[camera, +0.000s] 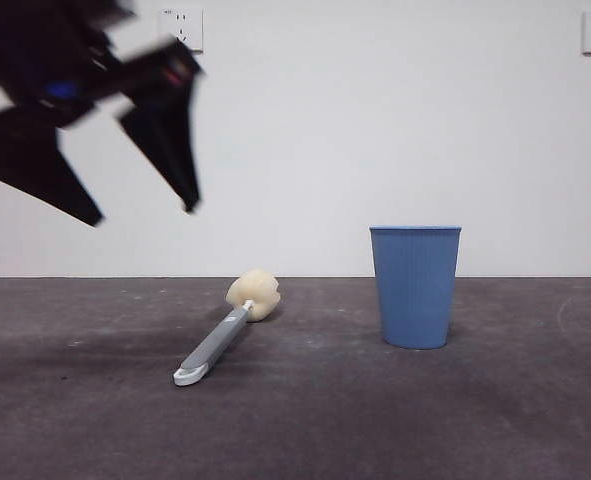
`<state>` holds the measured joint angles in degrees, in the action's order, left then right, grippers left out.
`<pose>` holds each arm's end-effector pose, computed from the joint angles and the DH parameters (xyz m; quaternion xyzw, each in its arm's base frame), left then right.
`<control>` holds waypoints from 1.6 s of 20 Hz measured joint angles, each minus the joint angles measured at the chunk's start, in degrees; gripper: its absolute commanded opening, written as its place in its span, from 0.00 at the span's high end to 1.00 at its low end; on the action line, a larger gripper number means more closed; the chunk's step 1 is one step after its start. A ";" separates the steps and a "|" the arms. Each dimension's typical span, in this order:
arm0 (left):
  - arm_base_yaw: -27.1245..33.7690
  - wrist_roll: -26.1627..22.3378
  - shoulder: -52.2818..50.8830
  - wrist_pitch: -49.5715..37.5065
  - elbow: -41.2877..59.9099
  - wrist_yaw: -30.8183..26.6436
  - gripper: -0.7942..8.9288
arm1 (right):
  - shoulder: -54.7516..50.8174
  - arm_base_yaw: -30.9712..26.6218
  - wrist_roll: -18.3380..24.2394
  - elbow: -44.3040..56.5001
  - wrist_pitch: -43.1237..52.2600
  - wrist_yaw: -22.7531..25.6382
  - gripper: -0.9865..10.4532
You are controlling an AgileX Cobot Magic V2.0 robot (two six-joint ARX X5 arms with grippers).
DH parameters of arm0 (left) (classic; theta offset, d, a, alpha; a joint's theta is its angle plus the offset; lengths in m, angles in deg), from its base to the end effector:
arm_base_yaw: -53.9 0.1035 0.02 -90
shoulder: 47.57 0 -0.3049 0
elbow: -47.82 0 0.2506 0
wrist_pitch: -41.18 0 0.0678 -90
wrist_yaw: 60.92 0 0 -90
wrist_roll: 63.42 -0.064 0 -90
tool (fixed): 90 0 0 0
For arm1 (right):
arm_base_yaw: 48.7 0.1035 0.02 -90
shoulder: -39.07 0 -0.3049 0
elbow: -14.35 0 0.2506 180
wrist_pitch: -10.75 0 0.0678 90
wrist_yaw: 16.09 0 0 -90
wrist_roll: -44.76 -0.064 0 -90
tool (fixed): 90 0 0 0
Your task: Pick up the cup brush,pick up the cup,insert the brush into the cup,clean the cup,put the cup brush back,put the cup back to the fixed position on the table
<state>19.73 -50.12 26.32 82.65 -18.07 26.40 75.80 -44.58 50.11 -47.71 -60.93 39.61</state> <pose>0.2244 -0.1487 0.2614 0.0301 0.4228 -0.1988 0.8836 0.0826 0.0421 0.3057 0.0618 0.3654 0.3199 0.8720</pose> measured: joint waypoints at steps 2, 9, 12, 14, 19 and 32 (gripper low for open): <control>-1.53 0.81 6.58 -0.28 -4.39 -1.75 0.38 | 0.00 0.00 -0.13 0.00 0.00 0.02 0.39; -3.30 3.58 22.29 -2.10 -10.58 -3.26 0.38 | 0.00 0.00 -0.26 0.00 0.00 0.02 0.39; -3.45 4.48 25.07 -2.21 -10.56 -4.50 0.38 | 0.00 0.00 -0.37 0.00 0.00 0.00 0.39; -3.52 5.42 26.12 -2.54 -10.56 -4.52 0.38 | 0.02 0.00 -0.42 0.00 0.00 0.02 0.39; -3.52 6.56 27.80 -2.93 -10.56 -5.86 0.39 | 0.02 0.00 -0.42 0.00 0.00 0.02 0.39; -4.20 8.44 29.40 -2.27 -10.78 -5.42 0.93 | 0.02 0.00 -0.42 0.00 0.02 0.00 0.39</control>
<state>15.53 -41.68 55.72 80.38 -28.84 20.98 75.82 -44.58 49.69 -47.71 -60.91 39.61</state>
